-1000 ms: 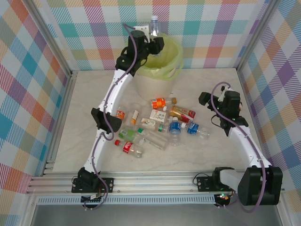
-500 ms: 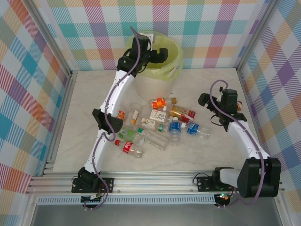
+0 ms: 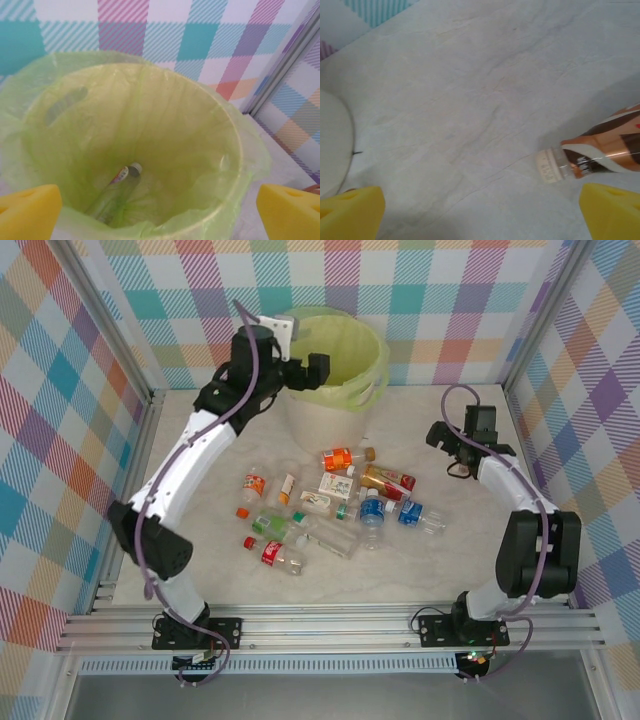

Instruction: Put the plastic bottles in the bin

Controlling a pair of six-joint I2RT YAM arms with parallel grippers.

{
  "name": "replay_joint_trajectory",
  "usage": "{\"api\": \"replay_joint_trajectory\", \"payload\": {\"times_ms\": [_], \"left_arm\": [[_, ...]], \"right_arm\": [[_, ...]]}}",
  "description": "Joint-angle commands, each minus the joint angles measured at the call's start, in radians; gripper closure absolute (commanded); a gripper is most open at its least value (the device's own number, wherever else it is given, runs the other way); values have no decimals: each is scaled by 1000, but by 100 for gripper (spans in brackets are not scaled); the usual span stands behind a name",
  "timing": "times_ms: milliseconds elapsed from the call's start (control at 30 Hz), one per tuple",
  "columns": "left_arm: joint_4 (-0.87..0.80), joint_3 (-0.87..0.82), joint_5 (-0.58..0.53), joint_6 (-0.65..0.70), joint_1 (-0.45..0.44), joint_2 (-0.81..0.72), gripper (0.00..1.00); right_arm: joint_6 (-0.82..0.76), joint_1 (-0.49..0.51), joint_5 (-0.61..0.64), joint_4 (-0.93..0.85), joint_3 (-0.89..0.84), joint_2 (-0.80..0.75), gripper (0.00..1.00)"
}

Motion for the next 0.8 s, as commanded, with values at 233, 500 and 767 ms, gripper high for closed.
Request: {"api": "replay_joint_trajectory", "payload": {"times_ms": [233, 500, 767], "left_arm": [[516, -459, -210, -103, -5, -288, 0], [573, -828, -355, -266, 0, -530, 0], [508, -1213, -545, -471, 36, -925, 0]], "right_arm": [[142, -146, 77, -179, 138, 172, 0], [303, -190, 105, -392, 407, 408, 0], [432, -208, 94, -422, 518, 517, 0]]}}
